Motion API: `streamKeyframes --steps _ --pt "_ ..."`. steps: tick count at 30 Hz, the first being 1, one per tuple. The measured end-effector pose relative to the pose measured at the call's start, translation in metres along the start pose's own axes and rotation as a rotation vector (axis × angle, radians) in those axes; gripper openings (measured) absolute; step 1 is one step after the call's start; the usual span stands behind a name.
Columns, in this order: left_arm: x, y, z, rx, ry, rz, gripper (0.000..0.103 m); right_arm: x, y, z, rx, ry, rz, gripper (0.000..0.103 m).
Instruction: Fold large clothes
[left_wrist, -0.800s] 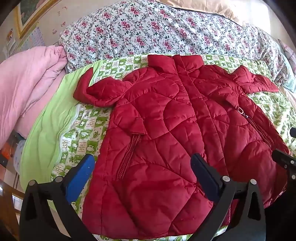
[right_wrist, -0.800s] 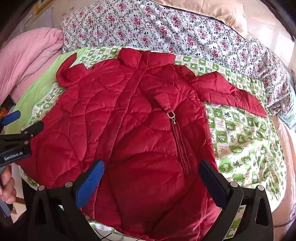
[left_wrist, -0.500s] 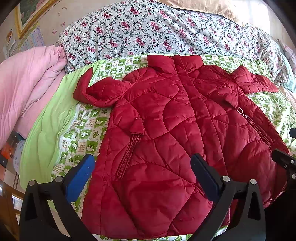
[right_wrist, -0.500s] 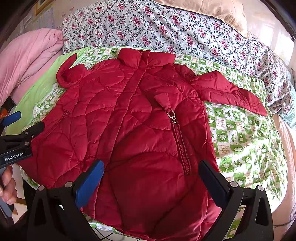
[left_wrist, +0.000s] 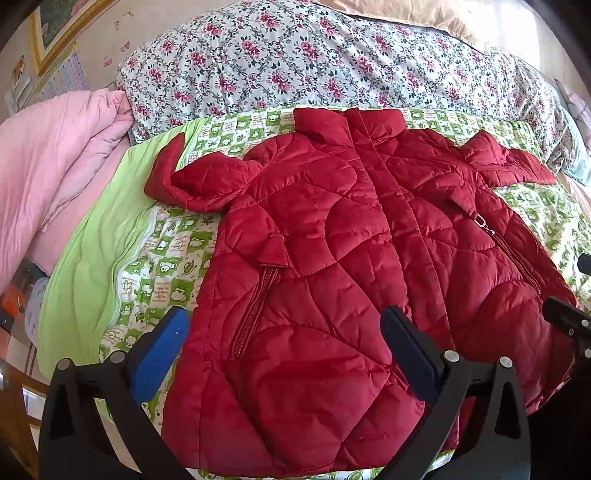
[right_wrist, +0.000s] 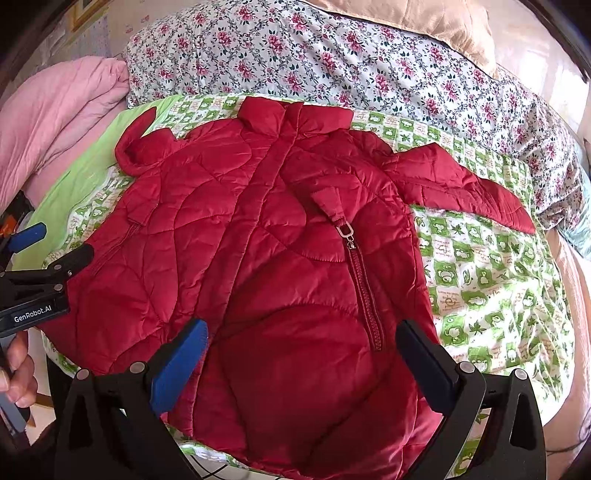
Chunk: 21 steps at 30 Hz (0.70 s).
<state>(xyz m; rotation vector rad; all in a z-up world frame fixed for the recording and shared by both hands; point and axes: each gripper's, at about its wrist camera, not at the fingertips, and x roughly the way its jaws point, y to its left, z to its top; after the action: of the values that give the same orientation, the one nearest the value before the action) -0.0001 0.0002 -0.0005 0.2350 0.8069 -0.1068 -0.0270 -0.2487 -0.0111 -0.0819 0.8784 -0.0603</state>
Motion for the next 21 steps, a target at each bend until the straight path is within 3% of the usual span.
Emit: streamKeyframes --steps 21 --pt "0.0026 0.0016 0.0014 0.023 -0.040 0.040 0.103 0.0012 -0.0038 0.0009 0.013 0.001 0.031 0.102"
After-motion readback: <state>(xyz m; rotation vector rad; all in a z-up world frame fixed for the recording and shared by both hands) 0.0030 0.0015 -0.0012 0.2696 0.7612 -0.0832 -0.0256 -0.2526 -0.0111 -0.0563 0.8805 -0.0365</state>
